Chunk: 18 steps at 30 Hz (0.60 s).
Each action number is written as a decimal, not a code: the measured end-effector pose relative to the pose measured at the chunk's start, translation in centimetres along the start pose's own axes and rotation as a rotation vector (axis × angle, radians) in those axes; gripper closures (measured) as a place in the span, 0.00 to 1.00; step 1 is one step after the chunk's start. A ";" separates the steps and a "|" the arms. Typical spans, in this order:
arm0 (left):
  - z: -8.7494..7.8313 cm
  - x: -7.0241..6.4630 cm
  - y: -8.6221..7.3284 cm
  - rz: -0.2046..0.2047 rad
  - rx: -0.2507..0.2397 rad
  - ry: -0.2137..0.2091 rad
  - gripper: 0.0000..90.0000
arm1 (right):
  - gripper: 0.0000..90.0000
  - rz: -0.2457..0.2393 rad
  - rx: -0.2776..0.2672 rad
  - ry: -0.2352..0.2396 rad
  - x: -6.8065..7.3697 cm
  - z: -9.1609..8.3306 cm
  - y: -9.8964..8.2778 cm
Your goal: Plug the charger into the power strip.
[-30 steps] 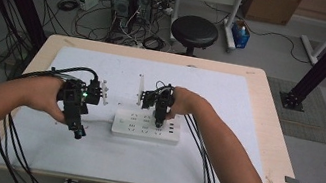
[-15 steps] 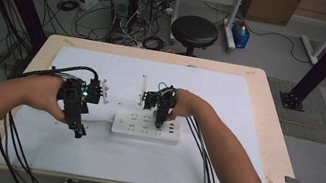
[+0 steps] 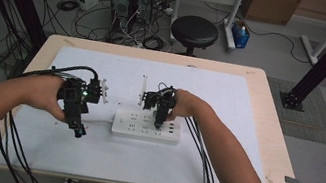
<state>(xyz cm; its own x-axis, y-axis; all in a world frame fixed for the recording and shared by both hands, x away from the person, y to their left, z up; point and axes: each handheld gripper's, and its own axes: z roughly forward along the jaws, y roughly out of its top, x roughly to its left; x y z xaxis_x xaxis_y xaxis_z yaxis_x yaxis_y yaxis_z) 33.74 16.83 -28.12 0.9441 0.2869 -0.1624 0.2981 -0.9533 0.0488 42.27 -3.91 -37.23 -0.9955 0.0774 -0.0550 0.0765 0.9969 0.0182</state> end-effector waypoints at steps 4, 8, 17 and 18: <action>0.2 0.1 0.0 -0.005 0.003 -0.001 0.24 | 0.69 -0.007 0.006 0.000 0.0 0.1 0.0; 0.1 0.1 0.0 -0.004 0.004 -0.002 0.24 | 0.69 0.011 -0.050 0.010 -0.2 0.2 -0.8; 0.0 0.3 -0.3 -0.010 0.011 0.001 0.24 | 0.68 0.015 -0.060 0.013 -0.2 0.4 -0.7; 0.0 0.3 -0.3 -0.014 0.006 0.003 0.24 | 0.68 0.017 -0.050 0.009 -0.1 0.4 -0.6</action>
<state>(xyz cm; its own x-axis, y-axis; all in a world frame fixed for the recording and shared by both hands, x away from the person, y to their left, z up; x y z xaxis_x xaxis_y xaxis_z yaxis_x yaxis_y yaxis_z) 33.98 17.18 -28.18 0.9401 0.3008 -0.1605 0.3108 -0.9496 0.0409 42.32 -4.55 -37.59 -0.9945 0.0939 -0.0455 0.0907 0.9935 0.0690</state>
